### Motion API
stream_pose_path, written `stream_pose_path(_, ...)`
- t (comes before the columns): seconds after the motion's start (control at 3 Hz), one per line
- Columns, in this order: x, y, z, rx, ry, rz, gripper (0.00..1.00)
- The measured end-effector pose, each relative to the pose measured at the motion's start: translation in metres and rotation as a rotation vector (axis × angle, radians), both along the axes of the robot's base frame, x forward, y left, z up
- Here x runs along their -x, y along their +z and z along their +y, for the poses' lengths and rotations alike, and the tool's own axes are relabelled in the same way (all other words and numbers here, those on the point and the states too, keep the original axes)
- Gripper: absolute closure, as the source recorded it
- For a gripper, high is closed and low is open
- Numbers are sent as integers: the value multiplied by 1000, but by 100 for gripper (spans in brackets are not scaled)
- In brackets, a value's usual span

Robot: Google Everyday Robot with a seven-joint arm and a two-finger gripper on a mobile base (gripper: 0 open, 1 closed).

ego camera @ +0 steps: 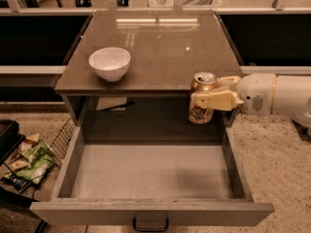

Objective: Place orange can into top drawer

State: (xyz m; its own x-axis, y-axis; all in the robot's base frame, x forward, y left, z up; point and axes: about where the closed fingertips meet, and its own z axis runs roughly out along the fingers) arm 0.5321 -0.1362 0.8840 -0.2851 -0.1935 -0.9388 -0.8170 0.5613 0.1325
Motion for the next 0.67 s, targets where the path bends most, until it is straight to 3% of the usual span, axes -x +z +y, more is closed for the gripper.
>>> stream_pose_path(0.67,31,-87,16,-89,197,-88,100)
